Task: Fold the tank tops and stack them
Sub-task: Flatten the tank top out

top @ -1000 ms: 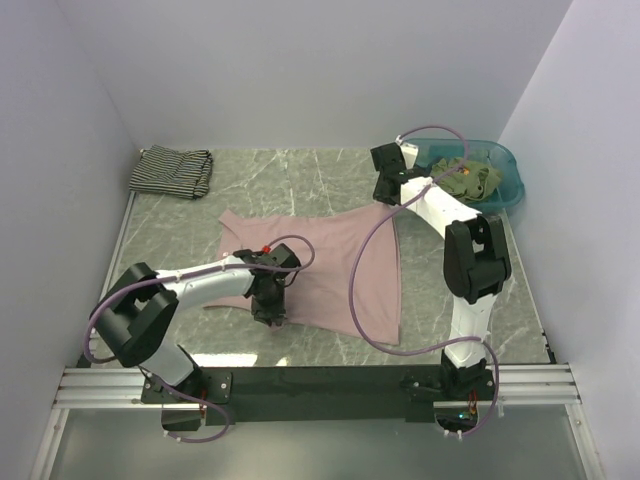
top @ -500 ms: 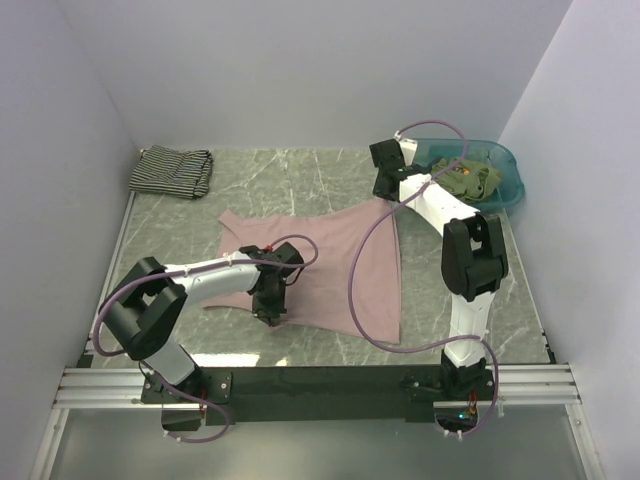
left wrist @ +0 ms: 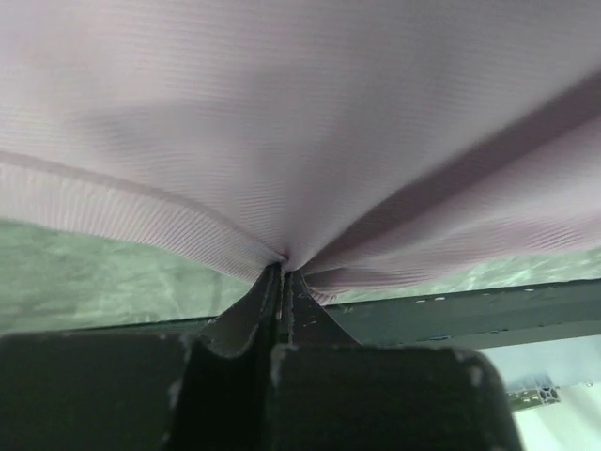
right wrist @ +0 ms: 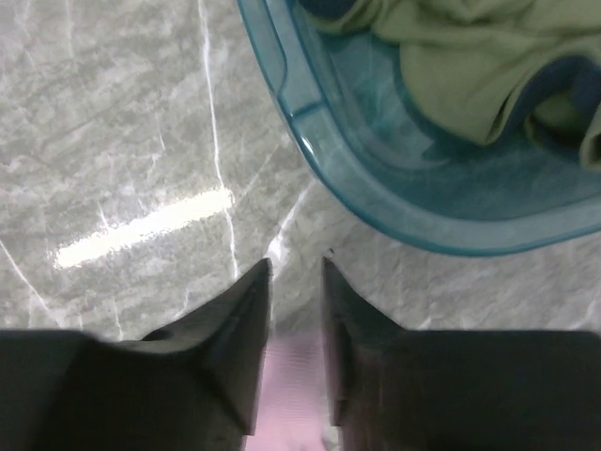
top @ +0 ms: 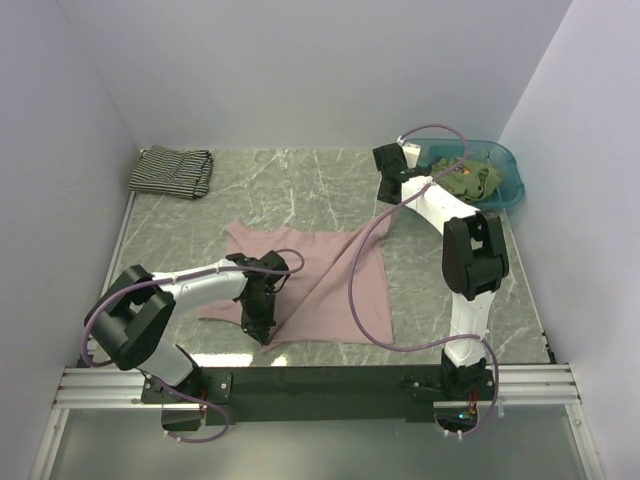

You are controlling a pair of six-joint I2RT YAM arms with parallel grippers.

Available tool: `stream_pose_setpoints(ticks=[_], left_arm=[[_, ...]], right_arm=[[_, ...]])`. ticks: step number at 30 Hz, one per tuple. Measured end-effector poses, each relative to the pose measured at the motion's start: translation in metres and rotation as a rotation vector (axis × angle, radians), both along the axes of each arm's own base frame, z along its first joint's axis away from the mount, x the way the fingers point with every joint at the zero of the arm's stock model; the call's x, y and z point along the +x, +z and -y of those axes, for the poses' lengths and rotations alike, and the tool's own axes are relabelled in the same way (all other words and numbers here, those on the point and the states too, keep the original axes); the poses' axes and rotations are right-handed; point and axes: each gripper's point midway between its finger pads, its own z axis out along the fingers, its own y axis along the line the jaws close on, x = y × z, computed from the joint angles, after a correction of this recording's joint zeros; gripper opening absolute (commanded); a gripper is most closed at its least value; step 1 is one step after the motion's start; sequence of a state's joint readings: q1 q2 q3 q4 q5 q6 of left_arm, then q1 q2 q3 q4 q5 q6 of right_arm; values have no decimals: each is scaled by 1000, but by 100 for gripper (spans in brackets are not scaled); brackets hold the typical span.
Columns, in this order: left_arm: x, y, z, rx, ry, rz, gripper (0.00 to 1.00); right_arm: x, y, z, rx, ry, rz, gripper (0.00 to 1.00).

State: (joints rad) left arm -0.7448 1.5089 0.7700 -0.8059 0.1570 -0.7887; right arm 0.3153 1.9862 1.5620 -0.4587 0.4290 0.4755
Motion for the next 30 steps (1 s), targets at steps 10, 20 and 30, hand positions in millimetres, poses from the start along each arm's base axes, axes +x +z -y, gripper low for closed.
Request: stream_pose_setpoints(ticks=[10, 20, 30], left_arm=[[36, 26, 28, -39, -34, 52, 49], [121, 80, 49, -182, 96, 231, 46], [255, 27, 66, -169, 238, 346, 43]], right_arm=[[-45, 11, -9, 36, 55, -28, 53], [-159, 52, -26, 173, 136, 69, 51], [-294, -26, -50, 278, 234, -156, 50]])
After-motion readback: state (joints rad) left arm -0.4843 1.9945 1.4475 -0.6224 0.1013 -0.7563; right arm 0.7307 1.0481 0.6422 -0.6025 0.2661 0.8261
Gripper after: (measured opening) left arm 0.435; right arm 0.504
